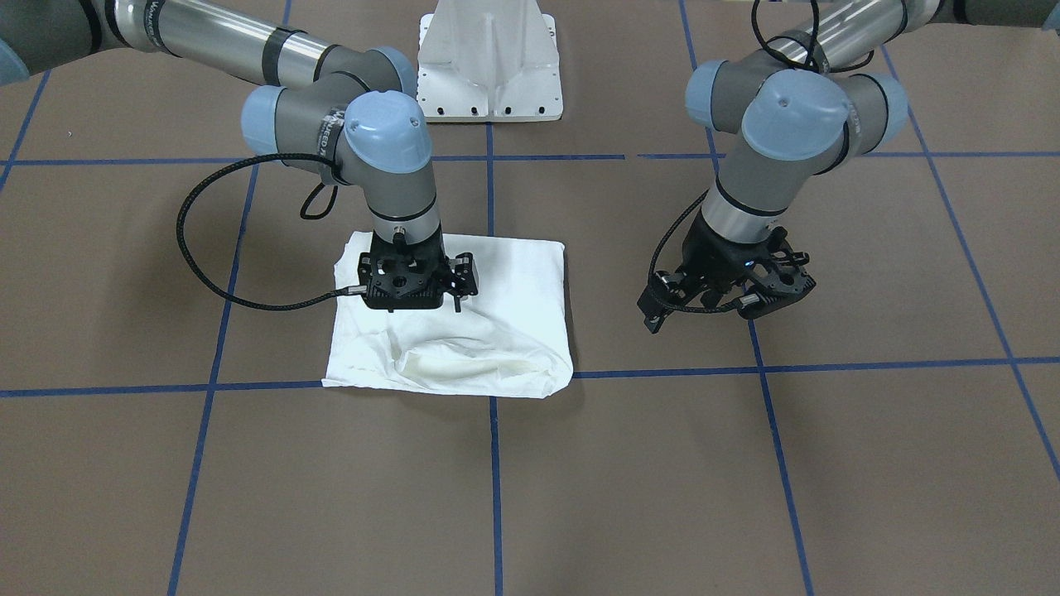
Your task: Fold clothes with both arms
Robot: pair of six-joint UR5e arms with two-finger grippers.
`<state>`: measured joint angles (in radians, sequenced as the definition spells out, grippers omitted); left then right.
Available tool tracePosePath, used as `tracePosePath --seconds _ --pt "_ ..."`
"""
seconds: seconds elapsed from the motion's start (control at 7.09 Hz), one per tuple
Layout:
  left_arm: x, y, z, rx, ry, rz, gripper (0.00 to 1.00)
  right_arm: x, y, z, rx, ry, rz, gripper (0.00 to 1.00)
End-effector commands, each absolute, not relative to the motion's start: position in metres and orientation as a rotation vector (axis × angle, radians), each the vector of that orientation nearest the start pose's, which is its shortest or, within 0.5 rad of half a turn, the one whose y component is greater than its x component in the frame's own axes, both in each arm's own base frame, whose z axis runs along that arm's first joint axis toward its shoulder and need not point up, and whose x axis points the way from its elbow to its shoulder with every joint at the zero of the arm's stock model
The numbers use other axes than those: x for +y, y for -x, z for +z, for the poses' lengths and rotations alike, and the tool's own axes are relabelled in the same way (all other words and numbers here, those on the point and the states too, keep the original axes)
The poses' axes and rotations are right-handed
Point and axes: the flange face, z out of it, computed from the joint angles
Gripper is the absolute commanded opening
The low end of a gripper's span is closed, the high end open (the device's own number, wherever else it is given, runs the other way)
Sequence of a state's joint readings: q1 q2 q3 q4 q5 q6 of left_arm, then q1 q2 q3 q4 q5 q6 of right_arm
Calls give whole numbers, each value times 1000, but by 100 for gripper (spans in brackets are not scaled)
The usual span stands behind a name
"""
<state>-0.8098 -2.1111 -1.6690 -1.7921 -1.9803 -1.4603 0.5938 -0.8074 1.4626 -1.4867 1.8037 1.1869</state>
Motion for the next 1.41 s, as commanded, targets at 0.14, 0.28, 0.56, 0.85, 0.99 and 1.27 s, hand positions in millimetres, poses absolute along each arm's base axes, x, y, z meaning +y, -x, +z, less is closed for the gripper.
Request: tracePosePath --seconds 0.14,0.28,0.56,0.85,0.99,1.27 --pt "-548 -394 278 936 -31 -471 99 -557 572 255 -749 -154 143 100" --pt "-548 -394 278 936 -31 -471 99 -570 569 264 -731 -159 138 100" --pt "-547 -395 276 939 -32 -469 99 -593 553 282 -694 -169 132 100" --pt "-548 -393 276 947 -38 -466 99 -630 507 283 -716 -170 90 100" --pt "-552 -386 275 946 -73 -418 99 -651 474 286 -733 -167 74 100" --pt "-583 -322 306 897 -173 -328 99 -692 352 334 -778 -164 -22 100"
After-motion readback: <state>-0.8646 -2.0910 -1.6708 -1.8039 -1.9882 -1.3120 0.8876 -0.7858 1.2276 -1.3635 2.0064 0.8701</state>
